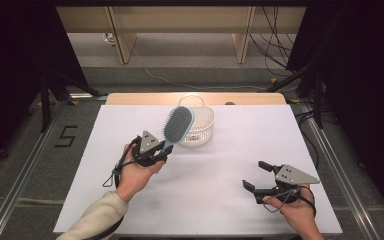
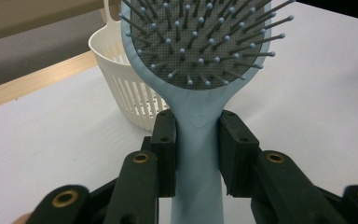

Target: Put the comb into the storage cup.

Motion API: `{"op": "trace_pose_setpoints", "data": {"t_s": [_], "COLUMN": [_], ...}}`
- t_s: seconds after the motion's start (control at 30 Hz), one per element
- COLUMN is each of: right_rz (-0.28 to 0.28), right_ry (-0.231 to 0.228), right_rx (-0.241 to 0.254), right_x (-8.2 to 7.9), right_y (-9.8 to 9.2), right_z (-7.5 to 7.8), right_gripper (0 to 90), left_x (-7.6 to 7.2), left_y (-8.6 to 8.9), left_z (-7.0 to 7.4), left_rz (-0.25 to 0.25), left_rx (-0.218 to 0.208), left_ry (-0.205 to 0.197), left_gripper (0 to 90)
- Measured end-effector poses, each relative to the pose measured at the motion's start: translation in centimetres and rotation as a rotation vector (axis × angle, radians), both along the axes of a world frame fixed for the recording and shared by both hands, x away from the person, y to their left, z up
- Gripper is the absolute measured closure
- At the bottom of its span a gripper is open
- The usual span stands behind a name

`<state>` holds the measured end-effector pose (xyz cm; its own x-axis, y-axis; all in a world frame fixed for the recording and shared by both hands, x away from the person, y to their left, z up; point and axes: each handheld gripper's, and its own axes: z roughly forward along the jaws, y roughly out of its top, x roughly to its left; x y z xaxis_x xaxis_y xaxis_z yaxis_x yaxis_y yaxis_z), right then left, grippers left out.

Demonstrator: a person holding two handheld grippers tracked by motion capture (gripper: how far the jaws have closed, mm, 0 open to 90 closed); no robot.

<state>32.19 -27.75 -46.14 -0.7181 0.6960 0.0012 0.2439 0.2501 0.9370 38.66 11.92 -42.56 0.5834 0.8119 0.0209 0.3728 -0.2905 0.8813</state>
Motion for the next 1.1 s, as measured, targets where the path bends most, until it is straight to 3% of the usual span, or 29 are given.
{"op": "trace_pose_setpoints", "data": {"t_s": [1.1], "right_rz": [-0.02], "right_ry": [0.008], "right_rx": [0.01], "right_x": [0.6], "right_y": [-0.1], "right_z": [-0.4], "right_gripper": [13.7], "left_x": [0.9], "left_y": [-0.3], "left_z": [1.2], "left_rz": [0.005], "left_rx": [-0.042], "left_ry": [-0.045], "left_gripper": [69.5]}}
